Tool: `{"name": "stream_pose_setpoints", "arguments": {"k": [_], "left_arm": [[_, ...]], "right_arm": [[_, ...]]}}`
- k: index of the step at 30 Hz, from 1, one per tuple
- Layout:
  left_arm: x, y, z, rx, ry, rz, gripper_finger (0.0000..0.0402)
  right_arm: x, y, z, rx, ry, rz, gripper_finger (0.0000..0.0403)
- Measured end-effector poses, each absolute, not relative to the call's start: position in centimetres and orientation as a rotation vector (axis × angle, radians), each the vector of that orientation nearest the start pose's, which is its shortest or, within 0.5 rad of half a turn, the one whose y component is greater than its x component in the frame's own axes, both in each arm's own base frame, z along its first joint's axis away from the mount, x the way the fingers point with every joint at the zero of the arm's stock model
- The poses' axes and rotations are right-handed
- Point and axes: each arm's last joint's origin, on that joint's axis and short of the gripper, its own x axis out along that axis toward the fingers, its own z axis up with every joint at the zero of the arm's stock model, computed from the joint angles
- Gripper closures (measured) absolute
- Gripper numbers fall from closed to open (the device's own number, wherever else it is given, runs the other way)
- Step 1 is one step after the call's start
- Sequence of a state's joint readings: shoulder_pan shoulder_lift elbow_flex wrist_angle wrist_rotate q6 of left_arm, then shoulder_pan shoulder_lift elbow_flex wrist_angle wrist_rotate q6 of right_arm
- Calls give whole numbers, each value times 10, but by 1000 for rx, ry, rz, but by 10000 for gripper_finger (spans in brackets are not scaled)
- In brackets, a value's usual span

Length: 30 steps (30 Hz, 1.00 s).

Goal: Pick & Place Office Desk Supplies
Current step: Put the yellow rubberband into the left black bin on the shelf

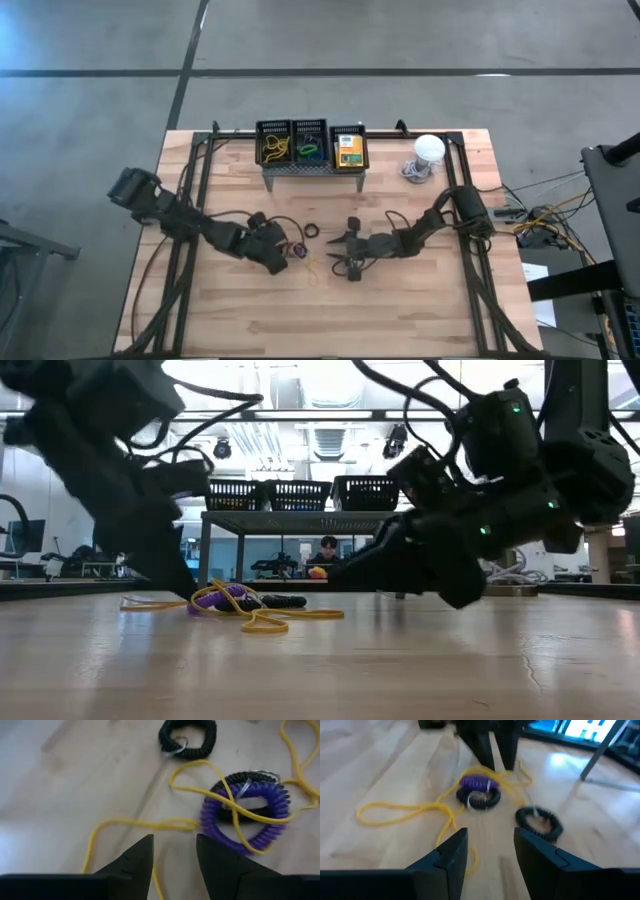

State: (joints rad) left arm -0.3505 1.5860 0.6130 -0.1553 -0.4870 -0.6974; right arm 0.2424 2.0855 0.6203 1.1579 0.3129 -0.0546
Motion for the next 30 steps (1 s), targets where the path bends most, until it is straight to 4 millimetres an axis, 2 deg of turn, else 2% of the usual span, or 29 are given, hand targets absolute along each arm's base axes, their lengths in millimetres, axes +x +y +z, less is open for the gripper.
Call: {"name": "stream_pose_setpoints", "arguments": {"k": [5,11,14,17,20,22,24,26,30], "left_arm": [[234,-56,101,-121,859,479,241],[231,-54,97,-108,869,410,256],[233,-56,97,-109,838,331,290],[238,-59,100,-117,826,276,342],[247,-62,110,-137,816,263,390],[254,-64,125,-154,824,269,392],[262,-66,150,-150,839,271,393],[266,-66,184,-109,860,318,396],[263,-60,258,34,851,501,397]], "right_arm": [[327,62,72,-161,276,-88,255],[331,54,73,-155,272,-112,263],[332,52,74,-153,271,-120,268],[332,51,73,-155,281,-121,272],[332,50,72,-154,295,-124,275],[332,50,71,-156,309,-125,277],[332,50,70,-154,316,-125,279],[332,50,70,-132,315,-128,280],[332,50,69,-99,315,-133,282]]}}
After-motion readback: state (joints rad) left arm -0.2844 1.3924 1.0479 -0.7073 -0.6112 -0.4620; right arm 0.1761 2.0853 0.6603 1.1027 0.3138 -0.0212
